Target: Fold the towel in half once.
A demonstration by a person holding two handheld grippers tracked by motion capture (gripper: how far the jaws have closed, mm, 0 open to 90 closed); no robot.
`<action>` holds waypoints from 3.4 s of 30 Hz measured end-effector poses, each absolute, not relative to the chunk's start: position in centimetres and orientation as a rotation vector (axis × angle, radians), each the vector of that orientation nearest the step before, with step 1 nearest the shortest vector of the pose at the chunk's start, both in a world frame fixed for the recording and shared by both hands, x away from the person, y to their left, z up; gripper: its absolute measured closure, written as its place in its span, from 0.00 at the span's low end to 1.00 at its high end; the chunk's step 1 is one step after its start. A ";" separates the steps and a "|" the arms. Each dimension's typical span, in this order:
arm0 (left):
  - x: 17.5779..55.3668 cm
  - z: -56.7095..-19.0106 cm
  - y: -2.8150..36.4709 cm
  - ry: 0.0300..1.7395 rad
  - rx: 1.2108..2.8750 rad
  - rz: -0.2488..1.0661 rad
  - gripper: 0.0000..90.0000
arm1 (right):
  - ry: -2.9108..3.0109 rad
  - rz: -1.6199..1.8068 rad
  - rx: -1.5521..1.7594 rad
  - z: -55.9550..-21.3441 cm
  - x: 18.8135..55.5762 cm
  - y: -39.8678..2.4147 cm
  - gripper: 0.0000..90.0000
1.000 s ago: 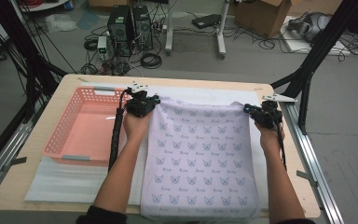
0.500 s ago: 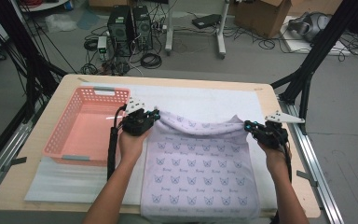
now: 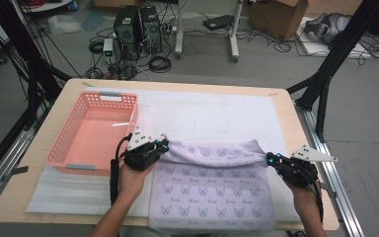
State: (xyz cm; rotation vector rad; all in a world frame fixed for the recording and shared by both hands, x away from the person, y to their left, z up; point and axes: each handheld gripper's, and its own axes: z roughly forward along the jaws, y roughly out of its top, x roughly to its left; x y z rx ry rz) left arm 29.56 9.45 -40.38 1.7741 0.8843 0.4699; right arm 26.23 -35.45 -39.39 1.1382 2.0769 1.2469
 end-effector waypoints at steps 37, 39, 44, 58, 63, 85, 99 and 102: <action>32.5 -43.3 8.1 1.094 1.946 0.341 0.91 | 2.138 1.069 1.467 -41.9 31.5 -32.8 0.64; 32.4 -43.3 8.1 1.082 1.946 0.352 0.94 | 2.185 1.019 1.464 -42.2 32.2 -32.1 0.79; 31.2 -42.2 9.0 0.998 1.850 0.401 0.95 | 2.201 0.975 1.360 -42.0 31.5 -31.7 0.97; 25.3 -41.2 11.3 0.827 1.795 0.463 0.94 | 2.146 1.295 1.164 -38.9 24.7 -34.5 0.97; 23.2 -42.1 11.8 0.808 1.851 0.411 0.95 | 2.222 1.277 1.127 -39.2 22.6 -34.5 0.97; 24.7 -40.8 11.7 0.845 1.813 0.423 0.48 | 2.189 1.113 1.299 -40.7 23.3 -35.6 0.70; 28.4 -42.4 10.6 0.977 1.846 0.458 0.46 | 2.098 0.893 1.417 -44.0 28.4 -34.7 0.91; 28.9 -42.9 10.5 1.009 1.865 0.456 0.45 | 2.037 0.928 1.448 -43.8 28.3 -35.0 0.69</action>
